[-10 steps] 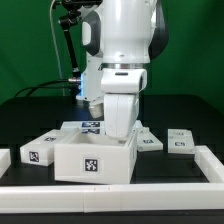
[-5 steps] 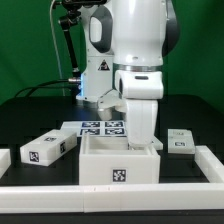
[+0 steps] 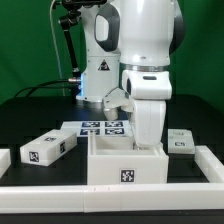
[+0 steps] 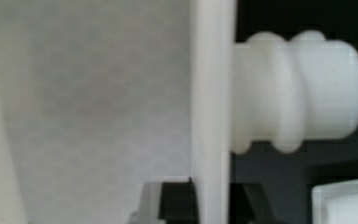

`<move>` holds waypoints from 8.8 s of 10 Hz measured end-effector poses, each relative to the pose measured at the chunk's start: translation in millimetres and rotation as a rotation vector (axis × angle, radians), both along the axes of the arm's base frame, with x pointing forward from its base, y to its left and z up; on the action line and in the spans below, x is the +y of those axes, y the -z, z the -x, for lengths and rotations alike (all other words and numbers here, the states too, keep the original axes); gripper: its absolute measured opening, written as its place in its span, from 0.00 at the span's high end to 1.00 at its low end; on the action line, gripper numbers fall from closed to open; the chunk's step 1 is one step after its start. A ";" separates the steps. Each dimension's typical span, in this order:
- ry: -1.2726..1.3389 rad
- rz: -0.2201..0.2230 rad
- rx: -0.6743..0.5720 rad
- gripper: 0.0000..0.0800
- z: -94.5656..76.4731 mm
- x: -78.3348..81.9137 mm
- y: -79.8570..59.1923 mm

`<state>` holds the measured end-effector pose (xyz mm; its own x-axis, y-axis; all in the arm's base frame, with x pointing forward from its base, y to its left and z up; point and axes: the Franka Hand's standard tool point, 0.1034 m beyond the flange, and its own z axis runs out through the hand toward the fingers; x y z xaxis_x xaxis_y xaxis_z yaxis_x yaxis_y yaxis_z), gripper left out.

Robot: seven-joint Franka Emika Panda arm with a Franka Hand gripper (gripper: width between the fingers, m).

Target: Assemble cabinet

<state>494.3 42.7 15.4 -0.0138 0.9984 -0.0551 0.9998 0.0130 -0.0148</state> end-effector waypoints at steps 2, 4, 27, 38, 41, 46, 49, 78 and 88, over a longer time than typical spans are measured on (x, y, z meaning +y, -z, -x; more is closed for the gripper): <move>-0.018 -0.014 -0.008 0.96 -7.2 20.2 0.9; -0.037 -0.023 -0.012 0.96 -11.8 38.4 1.3; 0.115 -0.007 -0.049 0.00 38.8 85.1 -52.1; 0.222 -0.061 -0.016 0.00 79.2 101.7 -7.1; 0.221 -0.062 -0.005 0.00 83.0 102.4 -1.3; 0.220 -0.060 0.008 0.69 87.0 102.1 4.1; 0.220 -0.060 0.010 0.91 87.5 102.3 5.4; 0.121 -0.011 -0.027 0.91 37.6 76.9 -39.4; 0.127 -0.032 -0.053 0.91 27.1 77.0 -38.1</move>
Offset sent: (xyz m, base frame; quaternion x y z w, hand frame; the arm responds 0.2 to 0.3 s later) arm 0.0134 0.0357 -0.0001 0.0037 0.0026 -0.0115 0.9999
